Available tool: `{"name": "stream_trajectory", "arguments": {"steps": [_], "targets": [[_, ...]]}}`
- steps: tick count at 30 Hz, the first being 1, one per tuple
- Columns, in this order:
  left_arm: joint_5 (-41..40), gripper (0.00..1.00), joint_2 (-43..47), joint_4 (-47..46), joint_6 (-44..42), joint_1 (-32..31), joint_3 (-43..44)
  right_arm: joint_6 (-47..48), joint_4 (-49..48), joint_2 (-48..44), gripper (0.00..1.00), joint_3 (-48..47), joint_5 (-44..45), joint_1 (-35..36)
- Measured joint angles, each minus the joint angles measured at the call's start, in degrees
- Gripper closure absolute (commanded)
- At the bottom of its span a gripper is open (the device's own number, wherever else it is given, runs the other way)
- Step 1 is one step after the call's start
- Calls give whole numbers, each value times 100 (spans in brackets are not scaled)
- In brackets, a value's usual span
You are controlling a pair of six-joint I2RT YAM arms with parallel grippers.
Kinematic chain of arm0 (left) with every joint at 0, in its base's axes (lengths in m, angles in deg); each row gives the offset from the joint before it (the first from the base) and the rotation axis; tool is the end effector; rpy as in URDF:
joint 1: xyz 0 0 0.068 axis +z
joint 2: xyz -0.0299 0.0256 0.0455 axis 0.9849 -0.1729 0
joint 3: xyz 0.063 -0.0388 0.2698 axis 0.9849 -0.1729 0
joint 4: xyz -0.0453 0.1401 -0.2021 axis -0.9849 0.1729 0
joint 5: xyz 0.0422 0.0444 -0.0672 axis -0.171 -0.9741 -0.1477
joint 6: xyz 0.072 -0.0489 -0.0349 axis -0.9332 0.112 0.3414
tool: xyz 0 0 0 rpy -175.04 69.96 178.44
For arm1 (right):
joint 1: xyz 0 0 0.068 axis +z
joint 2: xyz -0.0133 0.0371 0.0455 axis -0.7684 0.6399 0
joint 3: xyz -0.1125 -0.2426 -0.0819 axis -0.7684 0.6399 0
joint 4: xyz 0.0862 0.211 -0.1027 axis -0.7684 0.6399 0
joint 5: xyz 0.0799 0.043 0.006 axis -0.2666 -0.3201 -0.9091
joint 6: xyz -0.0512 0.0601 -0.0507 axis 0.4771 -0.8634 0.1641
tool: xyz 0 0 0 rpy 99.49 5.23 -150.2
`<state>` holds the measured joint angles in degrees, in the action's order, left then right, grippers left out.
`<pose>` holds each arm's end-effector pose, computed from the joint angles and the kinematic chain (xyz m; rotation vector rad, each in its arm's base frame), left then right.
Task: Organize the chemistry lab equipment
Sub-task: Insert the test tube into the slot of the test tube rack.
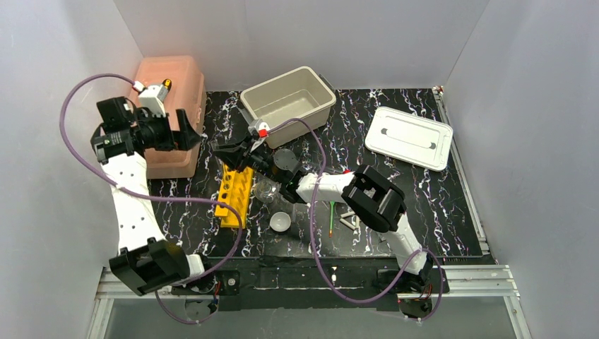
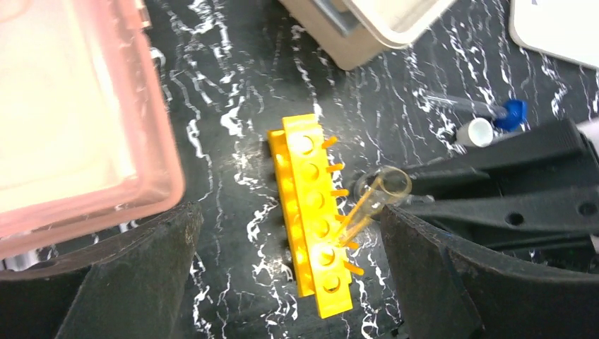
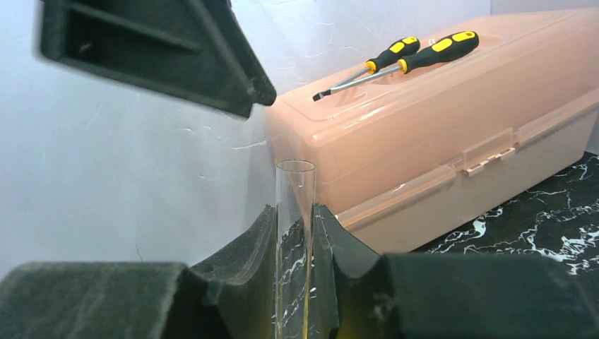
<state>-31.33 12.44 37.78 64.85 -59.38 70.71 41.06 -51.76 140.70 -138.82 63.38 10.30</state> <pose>0.2662 0.0443 0.3936 0.2477 2.0560 -0.3675 0.2541 0.4597 0.2984 -0.4705 1.1331 1.2873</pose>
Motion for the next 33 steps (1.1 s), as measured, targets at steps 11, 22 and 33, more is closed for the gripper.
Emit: {"name": "stream_trajectory", "arguments": {"steps": [11, 22, 33], "targets": [[-251, 2, -1211, 409, 251, 616, 927, 17, -393, 107, 99, -181, -184, 0], [-249, 2, -1156, 640, 181, 612, 962, 186, -562, 448, 99, -212, -317, 0], [-291, 2, -1163, 872, 15, 612, 1123, 387, -826, 503, 99, -210, -476, 0]]}}
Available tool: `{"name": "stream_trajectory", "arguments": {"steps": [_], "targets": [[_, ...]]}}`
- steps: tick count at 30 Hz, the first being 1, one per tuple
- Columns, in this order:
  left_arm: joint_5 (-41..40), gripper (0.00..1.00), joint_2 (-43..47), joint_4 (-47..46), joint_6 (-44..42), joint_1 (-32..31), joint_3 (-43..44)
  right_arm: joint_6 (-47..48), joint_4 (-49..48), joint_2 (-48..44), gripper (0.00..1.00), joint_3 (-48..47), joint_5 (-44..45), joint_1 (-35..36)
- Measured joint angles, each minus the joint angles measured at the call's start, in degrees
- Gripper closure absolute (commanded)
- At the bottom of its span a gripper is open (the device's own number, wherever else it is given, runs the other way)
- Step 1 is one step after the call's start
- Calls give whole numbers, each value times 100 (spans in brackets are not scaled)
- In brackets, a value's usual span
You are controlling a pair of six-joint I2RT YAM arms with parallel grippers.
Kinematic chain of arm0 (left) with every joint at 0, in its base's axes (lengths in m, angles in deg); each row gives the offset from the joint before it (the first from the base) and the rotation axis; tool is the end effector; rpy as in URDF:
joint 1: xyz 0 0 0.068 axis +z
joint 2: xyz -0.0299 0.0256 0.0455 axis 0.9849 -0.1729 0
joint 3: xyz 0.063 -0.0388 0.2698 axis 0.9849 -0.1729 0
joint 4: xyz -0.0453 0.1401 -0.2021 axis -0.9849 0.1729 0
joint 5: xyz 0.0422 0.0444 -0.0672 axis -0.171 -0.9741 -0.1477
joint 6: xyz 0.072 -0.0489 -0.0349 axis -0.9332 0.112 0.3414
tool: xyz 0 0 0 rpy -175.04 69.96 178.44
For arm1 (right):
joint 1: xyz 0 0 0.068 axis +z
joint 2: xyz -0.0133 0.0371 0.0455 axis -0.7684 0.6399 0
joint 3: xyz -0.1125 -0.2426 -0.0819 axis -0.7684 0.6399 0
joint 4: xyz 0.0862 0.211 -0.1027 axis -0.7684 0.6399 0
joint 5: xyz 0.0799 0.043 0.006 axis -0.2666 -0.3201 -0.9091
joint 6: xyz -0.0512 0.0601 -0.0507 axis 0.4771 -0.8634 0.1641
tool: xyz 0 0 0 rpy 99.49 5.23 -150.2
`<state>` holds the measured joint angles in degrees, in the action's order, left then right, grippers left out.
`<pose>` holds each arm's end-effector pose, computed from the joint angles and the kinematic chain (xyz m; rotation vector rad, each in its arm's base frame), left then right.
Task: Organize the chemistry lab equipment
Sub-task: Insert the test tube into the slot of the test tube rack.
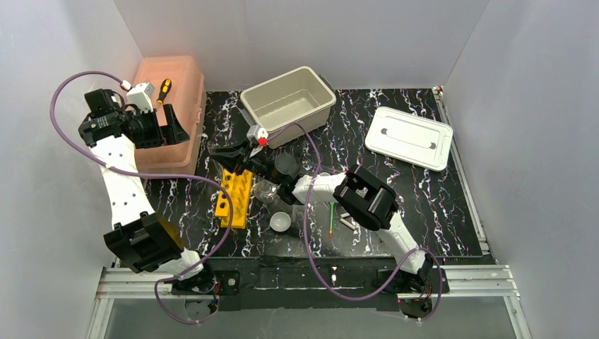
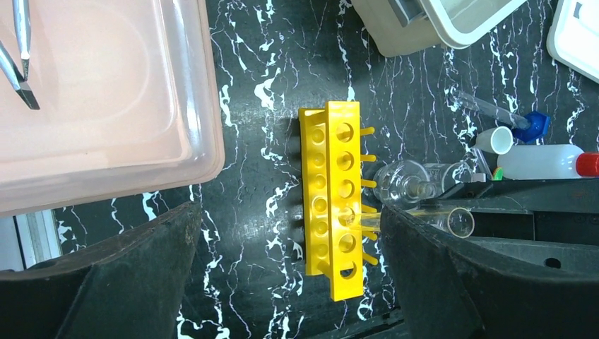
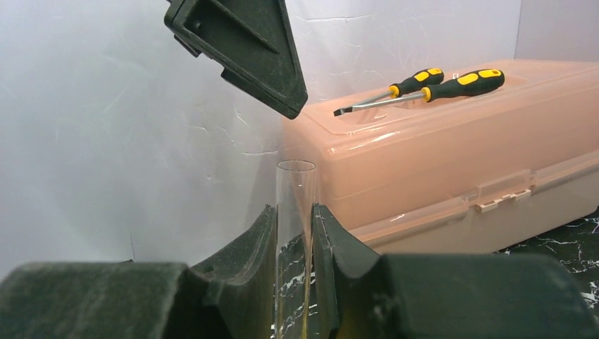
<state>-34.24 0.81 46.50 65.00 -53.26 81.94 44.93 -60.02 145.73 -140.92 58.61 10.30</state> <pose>0.2957 0.0942 0.3851 0.0463 2.2072 -0.3426 0.2509 0.4684 0.2864 -0.5468 0.9889 1.2919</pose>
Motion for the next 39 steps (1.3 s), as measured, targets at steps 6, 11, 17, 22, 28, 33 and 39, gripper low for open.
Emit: {"name": "stream_trajectory", "arguments": {"steps": [6, 11, 17, 22, 28, 33, 39], "targets": [[-72, 2, -59, 107, -85, 0, 111, 31, -223, 197, 99, -2, -59, 0], [-138, 2, -79, 162, -131, 0, 179, 55, -227, 382, 99, 0, -153, 2], [-155, 2, -136, 197, -131, 0, 210, 308, -323, 369, 99, 146, -256, 39], [-184, 2, -179, 208, -164, 0, 210, 645, -317, 369, 97, 452, -295, 116], [-201, 2, -179, 212, -201, 0, 212, 909, -334, 356, 76, 608, -334, 155], [-219, 2, -179, 219, -258, 0, 212, 990, -348, 313, 62, 704, -337, 177], [-221, 2, -179, 223, -308, 0, 212, 1043, -304, 188, 46, 734, -365, 177]]}}
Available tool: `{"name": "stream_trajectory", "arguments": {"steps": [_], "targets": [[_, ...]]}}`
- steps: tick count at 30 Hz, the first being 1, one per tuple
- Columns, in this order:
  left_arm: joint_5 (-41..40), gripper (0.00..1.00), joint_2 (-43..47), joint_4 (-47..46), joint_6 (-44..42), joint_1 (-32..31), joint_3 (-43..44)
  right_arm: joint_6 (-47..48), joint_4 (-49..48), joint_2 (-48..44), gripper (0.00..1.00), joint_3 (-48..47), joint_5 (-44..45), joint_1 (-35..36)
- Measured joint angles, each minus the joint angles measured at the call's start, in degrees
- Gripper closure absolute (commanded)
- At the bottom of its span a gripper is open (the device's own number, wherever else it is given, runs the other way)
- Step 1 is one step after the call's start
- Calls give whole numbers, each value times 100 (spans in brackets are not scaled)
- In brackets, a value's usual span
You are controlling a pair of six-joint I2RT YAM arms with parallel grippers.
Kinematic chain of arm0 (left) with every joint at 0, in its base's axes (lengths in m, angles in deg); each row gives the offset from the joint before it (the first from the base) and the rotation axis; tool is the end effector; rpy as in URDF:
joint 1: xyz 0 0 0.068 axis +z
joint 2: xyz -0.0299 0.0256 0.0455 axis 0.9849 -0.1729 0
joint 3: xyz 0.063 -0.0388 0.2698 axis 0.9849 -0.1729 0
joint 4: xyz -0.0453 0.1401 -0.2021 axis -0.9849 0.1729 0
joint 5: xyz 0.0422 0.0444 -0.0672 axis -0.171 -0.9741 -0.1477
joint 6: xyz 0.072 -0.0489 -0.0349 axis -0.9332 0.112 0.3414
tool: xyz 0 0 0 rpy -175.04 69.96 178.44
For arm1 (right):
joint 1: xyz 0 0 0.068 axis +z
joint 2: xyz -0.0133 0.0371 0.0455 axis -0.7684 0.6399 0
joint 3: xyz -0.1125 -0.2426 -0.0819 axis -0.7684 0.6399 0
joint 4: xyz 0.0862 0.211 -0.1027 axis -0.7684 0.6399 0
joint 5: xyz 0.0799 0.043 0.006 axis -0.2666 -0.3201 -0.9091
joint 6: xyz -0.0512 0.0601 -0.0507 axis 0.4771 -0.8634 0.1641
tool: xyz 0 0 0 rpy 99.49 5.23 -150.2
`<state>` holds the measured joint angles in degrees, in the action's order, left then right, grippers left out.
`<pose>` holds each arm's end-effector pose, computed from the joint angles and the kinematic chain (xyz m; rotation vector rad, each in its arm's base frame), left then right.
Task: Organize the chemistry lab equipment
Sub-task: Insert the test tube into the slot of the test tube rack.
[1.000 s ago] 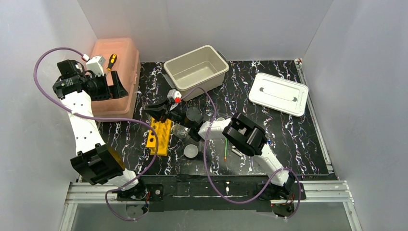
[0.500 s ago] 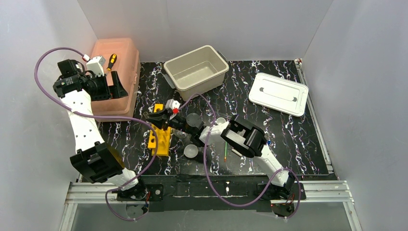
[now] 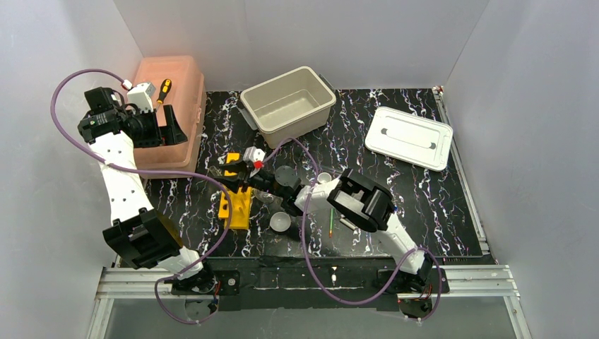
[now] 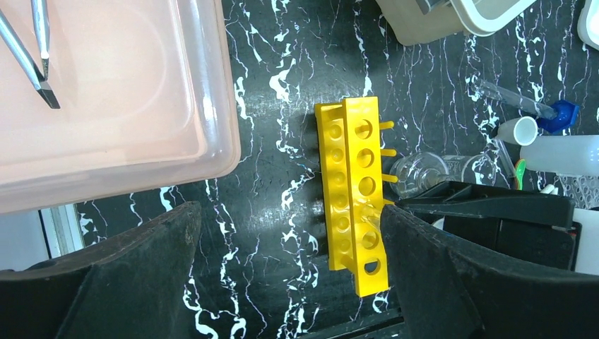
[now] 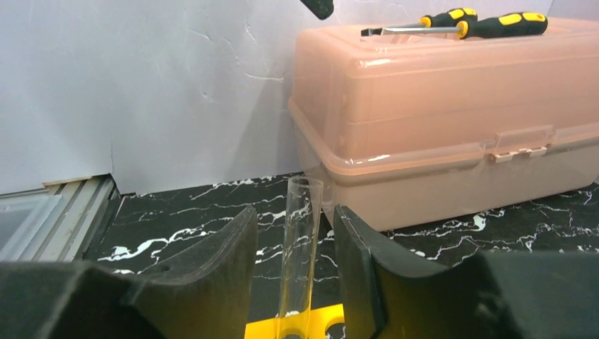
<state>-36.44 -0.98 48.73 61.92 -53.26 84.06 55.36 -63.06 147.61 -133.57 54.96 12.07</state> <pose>0.2995 0.0992 0.3826 0.0755 2.2445 -0.2917 0.2278 0.4712 0.2336 -0.7442 0.9865 1.1736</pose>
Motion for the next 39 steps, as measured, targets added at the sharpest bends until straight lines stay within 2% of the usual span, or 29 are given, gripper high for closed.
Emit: {"name": "stream_trajectory", "arguments": {"steps": [6, 11, 14, 20, 22, 28, 32, 39], "targets": [[4, 2, 0, 0, -31, 0, 0, 168, 774, -439, 34, 0, -111, 0], [7, 2, 0, 0, -35, 0, 0, 450, 1703, -990, 30, -20, -227, 0], [17, 2, 0, 26, -31, 0, 9, 686, 2643, -1178, 29, -302, -337, 0], [131, 2, -57, 136, -9, 0, 212, 1110, 5305, -1217, 29, -1521, -393, 0], [190, 2, -61, 160, -2, 0, 227, 1209, 5923, -1222, 29, -1867, -393, 0], [299, 2, -76, 197, 74, 0, 238, 1370, 6929, -1231, 29, -2085, -339, 0], [308, 2, -76, 201, 109, 0, 258, 1427, 7497, -1019, 29, -2549, -376, -20], [352, 2, -76, 184, 227, 0, 402, 1469, 7742, -713, 31, -3095, -483, -61]]}}
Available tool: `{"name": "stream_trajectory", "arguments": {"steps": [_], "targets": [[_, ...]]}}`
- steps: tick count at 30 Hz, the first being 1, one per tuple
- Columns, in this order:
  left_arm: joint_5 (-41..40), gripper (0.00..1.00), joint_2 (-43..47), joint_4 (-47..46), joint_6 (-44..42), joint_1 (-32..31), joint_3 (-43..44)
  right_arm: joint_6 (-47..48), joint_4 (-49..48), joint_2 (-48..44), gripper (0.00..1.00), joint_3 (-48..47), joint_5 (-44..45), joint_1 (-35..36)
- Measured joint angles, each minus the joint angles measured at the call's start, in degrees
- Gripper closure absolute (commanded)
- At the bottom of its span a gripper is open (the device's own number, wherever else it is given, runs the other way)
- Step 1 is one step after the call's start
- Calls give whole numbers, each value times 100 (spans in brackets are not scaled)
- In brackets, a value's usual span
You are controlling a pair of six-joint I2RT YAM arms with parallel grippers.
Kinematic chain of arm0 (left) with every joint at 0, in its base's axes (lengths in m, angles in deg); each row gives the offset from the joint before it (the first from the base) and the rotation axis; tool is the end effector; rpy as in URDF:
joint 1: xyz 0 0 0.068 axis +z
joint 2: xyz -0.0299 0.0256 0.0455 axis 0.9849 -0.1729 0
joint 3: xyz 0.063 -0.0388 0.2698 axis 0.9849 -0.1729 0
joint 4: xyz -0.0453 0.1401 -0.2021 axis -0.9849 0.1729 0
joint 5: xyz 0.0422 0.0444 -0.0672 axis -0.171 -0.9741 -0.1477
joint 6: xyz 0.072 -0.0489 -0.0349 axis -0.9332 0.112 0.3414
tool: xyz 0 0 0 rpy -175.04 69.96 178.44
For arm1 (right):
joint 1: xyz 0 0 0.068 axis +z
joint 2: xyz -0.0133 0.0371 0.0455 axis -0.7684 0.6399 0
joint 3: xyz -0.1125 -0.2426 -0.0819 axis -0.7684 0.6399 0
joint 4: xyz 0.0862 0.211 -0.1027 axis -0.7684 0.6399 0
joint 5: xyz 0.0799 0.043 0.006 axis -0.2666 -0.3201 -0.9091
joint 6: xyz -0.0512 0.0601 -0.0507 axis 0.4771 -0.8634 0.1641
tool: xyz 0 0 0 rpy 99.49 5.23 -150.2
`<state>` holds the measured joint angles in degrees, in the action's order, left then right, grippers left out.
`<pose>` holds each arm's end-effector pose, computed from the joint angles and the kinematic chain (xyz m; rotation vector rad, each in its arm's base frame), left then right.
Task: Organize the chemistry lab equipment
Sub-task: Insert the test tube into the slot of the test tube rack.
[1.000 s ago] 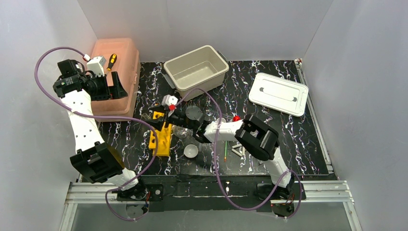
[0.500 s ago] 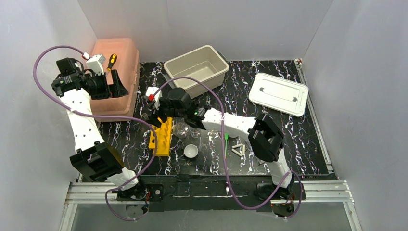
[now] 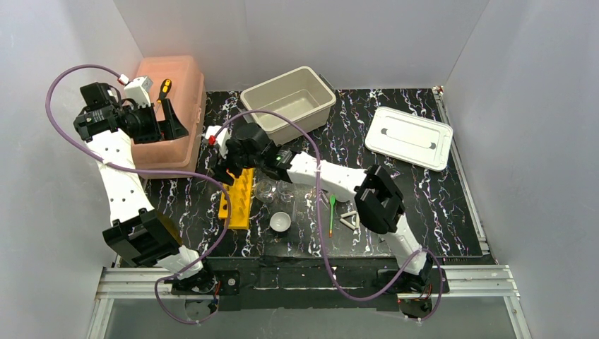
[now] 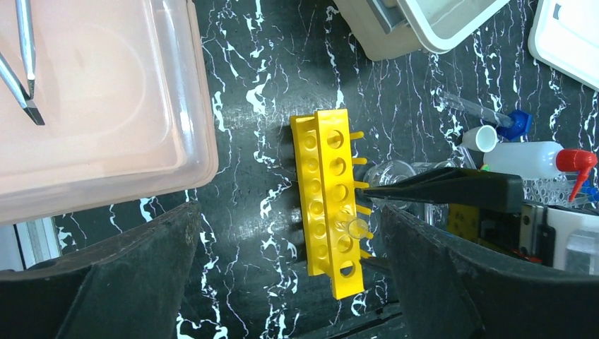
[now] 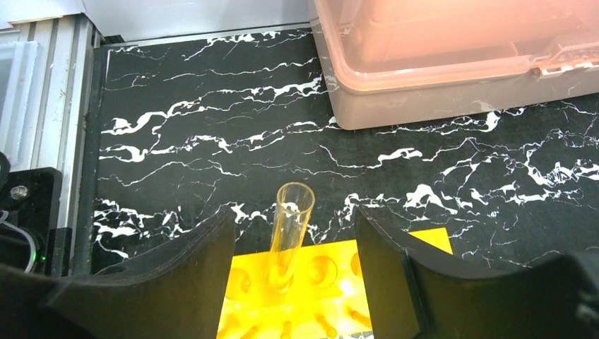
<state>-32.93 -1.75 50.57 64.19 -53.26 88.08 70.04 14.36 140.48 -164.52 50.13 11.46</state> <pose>0.2995 0.0944 0.3995 0.0695 2.2033 -0.3639 0.2430 0.5022 0.2959 -1.2690 1.4421 0.9095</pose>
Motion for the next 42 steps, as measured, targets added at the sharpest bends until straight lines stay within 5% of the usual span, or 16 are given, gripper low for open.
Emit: {"name": "stream_trajectory", "arguments": {"steps": [14, 42], "targets": [[46, 2, -57, -31, 20, 0, 13, -20, -50, 579, 66, -461, -33, -52], [48, 2, -107, -122, -70, 0, 24, -310, -2999, -136, 79, 1784, -149, -52]]}}
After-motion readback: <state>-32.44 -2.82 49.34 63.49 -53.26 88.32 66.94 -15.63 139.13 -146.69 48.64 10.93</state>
